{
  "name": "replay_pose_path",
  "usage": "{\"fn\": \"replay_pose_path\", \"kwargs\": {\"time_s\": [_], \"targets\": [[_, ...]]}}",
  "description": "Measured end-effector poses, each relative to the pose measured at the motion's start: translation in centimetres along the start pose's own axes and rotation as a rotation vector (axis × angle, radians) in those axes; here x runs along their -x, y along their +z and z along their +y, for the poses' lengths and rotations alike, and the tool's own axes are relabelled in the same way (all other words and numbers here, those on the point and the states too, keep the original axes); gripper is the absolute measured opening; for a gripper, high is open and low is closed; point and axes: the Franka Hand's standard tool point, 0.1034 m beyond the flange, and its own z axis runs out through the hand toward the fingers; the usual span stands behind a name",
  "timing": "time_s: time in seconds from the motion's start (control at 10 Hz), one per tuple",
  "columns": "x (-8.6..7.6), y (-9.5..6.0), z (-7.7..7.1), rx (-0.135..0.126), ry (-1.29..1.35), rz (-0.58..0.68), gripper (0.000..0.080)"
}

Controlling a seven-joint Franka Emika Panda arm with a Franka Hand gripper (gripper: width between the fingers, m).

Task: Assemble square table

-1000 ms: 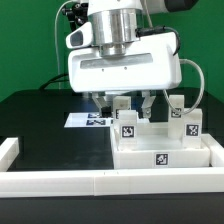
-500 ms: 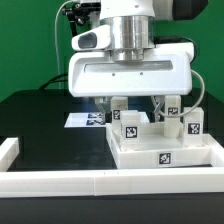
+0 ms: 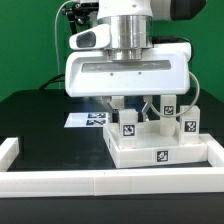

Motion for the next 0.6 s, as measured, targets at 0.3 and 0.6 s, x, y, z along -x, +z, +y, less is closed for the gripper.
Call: {"fn": "replay_pose_path", "kwargs": {"time_s": [0.3, 0.6], "targets": [[0.0, 0.0, 0.0, 0.0, 0.022, 0.0, 0.0291], [-0.2, 0.0, 1.0, -0.005, 0.26, 0.006, 0.0291]]}}
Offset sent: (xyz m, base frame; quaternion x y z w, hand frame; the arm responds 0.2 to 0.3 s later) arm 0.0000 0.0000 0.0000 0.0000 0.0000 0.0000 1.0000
